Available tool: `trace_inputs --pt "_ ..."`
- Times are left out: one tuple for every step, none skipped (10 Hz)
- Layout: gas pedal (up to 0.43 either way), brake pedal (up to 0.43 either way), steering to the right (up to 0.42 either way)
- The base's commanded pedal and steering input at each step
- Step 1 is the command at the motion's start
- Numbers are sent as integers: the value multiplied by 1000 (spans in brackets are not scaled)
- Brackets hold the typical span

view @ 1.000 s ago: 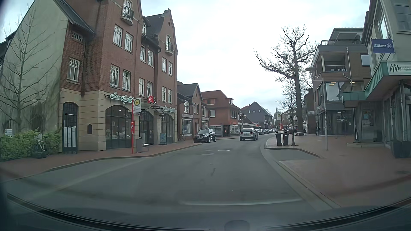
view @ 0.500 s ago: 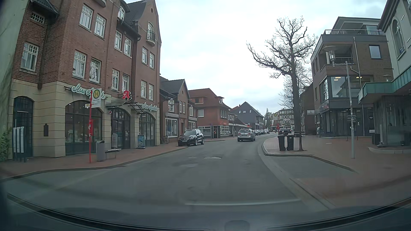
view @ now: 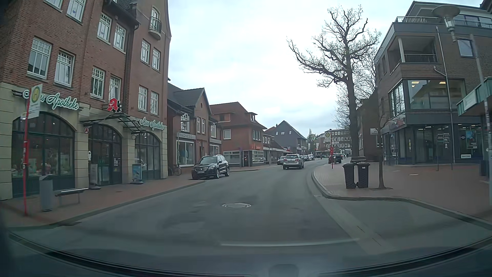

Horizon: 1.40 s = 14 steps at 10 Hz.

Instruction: Follow the waypoints while adhering to traffic rules and regulations

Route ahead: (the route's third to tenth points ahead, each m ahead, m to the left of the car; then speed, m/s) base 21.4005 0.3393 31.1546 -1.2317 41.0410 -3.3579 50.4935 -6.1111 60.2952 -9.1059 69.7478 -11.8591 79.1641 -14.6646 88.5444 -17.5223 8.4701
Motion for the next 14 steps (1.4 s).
trace_inputs --pt "157 0 21" --pt "157 6 20" --pt "150 0 20" --pt "138 6 25" --pt "138 0 31" --pt "150 0 32" --pt "150 6 29" --pt "157 6 28" --pt "169 0 28" --pt "169 0 31" --pt "197 0 32" --pt "189 6 33" --pt "177 0 32" --pt "177 0 33"
